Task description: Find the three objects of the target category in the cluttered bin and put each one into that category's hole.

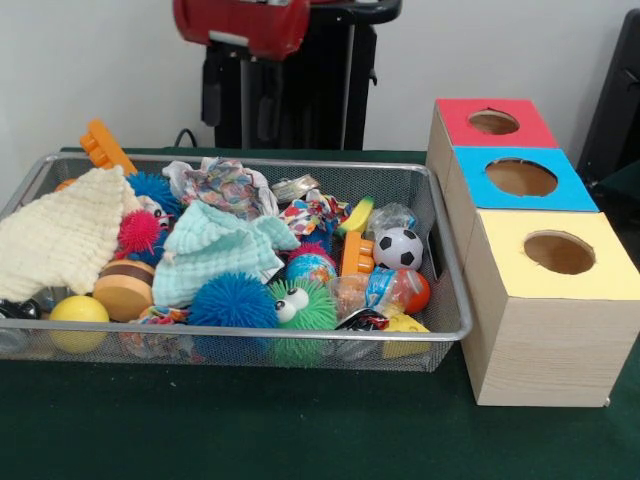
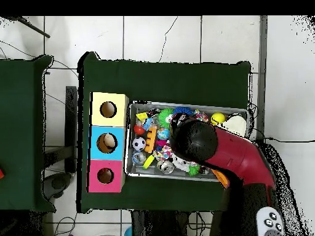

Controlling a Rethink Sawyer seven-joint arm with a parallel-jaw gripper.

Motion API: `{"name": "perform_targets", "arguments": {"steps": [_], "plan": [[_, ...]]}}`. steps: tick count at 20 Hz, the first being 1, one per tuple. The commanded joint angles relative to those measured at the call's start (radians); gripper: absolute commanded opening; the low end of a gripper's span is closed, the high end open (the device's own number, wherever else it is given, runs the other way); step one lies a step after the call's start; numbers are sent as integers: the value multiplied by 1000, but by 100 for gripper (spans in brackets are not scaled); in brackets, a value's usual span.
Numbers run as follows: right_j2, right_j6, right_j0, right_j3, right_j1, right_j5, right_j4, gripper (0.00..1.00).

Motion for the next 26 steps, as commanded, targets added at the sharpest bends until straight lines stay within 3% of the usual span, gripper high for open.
{"name": "perform_targets", "arguments": {"steps": [1,4,10,14,18,22,26], "plan": [[183,-178,-135,43,58,-55,-100,100],[245,-186,-197,85,63,-96,-124,100],[269,-97,-229,118,99,-241,-238,100],[240,-126,-200,87,109,-240,-359,100],[254,-111,-213,91,113,-287,-423,100],[314,-108,-264,101,122,-274,-445,100],[318,-46,-270,105,124,-204,-409,100]]}}
